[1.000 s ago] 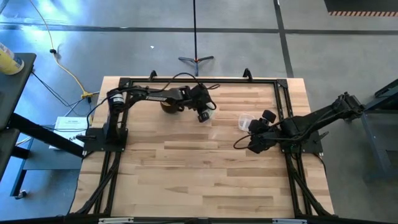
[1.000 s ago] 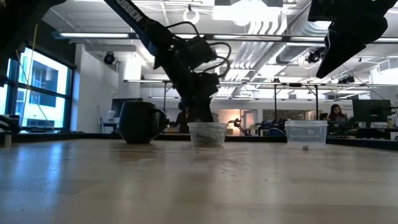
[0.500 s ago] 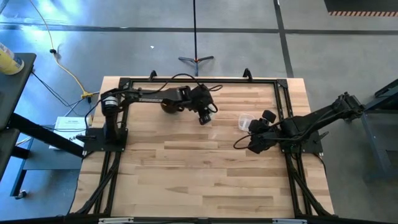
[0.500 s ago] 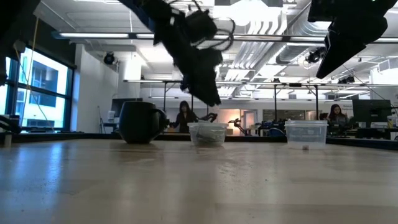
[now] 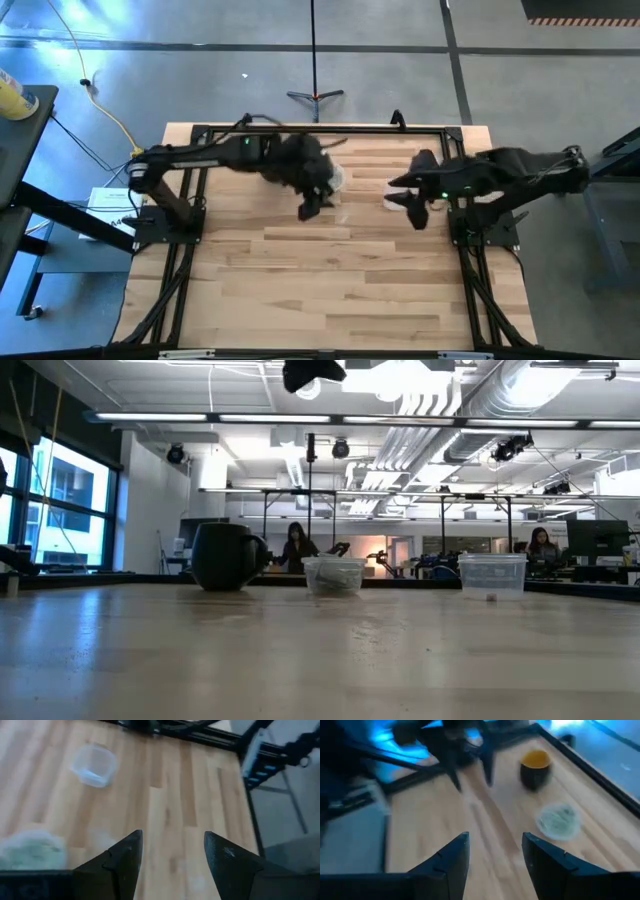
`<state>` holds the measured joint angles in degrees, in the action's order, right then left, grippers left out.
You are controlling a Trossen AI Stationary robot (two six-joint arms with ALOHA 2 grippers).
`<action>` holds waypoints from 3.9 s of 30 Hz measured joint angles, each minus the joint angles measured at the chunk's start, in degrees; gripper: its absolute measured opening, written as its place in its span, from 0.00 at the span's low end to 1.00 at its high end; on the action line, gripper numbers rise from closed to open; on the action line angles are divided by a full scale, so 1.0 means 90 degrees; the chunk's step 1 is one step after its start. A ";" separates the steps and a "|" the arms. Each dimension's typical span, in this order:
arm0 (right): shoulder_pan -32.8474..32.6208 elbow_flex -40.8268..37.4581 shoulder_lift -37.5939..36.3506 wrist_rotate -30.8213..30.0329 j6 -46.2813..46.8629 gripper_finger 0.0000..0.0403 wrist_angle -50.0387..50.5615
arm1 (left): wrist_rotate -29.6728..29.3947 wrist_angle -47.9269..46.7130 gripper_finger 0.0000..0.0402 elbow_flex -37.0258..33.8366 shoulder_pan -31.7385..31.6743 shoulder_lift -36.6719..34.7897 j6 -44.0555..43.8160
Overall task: Pick and place items into bin
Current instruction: Return to Home Position
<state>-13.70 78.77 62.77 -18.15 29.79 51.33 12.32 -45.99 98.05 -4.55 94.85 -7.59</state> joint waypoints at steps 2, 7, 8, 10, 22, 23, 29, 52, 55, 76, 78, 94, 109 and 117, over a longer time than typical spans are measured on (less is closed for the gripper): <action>-0.0320 -0.0308 -0.0284 -0.0272 0.0199 0.43 0.0196 | 0.0031 0.0906 0.61 -0.0972 0.0223 -0.0386 -0.0372; -0.0845 -0.2919 -0.1929 -0.0388 0.0957 0.42 -0.1483 | 0.0522 0.4942 0.61 -0.4134 0.0605 -0.1822 -0.1523; -0.0733 -0.3211 -0.2359 -0.0156 0.0621 0.42 -0.2158 | 0.0721 0.5344 0.61 -0.4534 0.0559 -0.2150 -0.1564; -0.0427 -0.3568 -0.3258 0.0167 -0.0035 0.42 -0.2729 | 0.0853 0.5460 0.61 -0.4997 0.0317 -0.2846 -0.1389; 0.0357 -0.5954 -0.6953 0.0673 -0.0451 0.42 -0.2920 | 0.0229 0.5492 0.61 -0.7735 -0.0193 -0.6419 -0.1332; 0.0360 -0.6008 -0.6950 0.0553 -0.0472 0.42 -0.2840 | 0.0122 0.5481 0.61 -0.7952 -0.0200 -0.6665 -0.1375; 0.0357 -0.6286 -0.6948 -0.0266 -0.0390 0.42 -0.2346 | -0.0555 0.5399 0.61 -0.9009 -0.0199 -0.8122 -0.1493; 0.0486 -0.8657 -0.6731 0.0356 -0.1158 0.42 -0.6012 | -0.1557 0.5126 0.61 -1.0800 -0.0203 -0.9424 -0.2403; 0.0491 -0.8671 -0.6732 0.0225 -0.0770 0.42 -0.6056 | -0.1040 0.5523 0.61 -1.0800 -0.0155 -0.9437 -0.1550; 0.0481 -0.8688 -0.6728 0.0516 -0.2482 0.42 -0.6117 | -0.0312 0.5278 0.61 -1.0800 -0.0161 -0.9440 -0.0683; 0.0481 -0.8688 -0.6728 0.0514 -0.2482 0.42 -0.6117 | -0.0312 0.5278 0.61 -1.0800 -0.0161 -0.9440 -0.0683; 0.0481 -0.8688 -0.6728 0.0517 -0.2483 0.42 -0.6114 | -0.0338 0.5278 0.61 -1.0803 -0.0161 -0.9440 -0.0686; 0.0481 -0.8688 -0.6728 0.0517 -0.2484 0.42 -0.6114 | -0.0336 0.5278 0.61 -1.0803 -0.0161 -0.9440 -0.0688; 0.0481 -0.8688 -0.6725 0.0517 -0.2484 0.42 -0.6114 | -0.0333 0.5278 0.61 -1.0803 -0.0161 -0.9440 -0.0688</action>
<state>-9.37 0.58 2.24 -13.50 7.44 -3.70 9.32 1.52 0.82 -6.00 9.89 -13.78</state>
